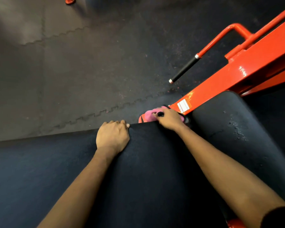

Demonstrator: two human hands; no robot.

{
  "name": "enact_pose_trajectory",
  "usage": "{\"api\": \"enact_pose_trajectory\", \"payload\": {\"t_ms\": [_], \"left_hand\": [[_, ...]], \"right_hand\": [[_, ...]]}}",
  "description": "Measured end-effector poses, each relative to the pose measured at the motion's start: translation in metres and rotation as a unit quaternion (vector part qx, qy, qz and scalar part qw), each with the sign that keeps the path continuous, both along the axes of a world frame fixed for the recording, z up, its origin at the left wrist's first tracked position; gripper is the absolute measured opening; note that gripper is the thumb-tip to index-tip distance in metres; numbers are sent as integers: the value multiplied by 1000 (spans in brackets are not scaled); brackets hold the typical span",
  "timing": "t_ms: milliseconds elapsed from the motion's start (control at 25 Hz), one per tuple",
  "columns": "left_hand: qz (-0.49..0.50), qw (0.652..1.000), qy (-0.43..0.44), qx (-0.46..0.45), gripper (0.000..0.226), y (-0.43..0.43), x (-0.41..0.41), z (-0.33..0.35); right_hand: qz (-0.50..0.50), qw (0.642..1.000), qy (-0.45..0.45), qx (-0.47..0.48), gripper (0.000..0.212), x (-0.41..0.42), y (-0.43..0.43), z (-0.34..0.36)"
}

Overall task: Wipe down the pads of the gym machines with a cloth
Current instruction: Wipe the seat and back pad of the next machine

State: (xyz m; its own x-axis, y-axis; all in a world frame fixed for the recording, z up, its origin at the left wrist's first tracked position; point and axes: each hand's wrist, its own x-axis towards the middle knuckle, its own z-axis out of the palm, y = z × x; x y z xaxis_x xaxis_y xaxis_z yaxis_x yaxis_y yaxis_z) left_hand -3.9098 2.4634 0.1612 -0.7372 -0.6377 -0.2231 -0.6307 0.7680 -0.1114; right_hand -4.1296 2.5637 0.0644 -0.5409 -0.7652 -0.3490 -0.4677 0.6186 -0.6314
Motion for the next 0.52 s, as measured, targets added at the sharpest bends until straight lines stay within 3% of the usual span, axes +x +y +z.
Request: {"api": "enact_pose_trajectory", "payload": {"t_ms": [80, 240, 360, 400, 520], "left_hand": [[3, 1000, 1, 1, 36, 1, -1, 0], [8, 1000, 12, -3, 35, 1, -2, 1], [14, 1000, 16, 0, 31, 2, -3, 1], [14, 1000, 18, -1, 29, 3, -3, 2], [27, 999, 25, 0, 23, 3, -2, 6]], "right_hand": [[53, 998, -19, -31, 28, 7, 3, -5], [-5, 996, -84, 4, 11, -30, 14, -16], [64, 995, -35, 67, 12, -22, -19, -1], [105, 991, -3, 80, 22, -6, -31, 6], [133, 991, 16, 6, 28, 32, -38, 22]]}}
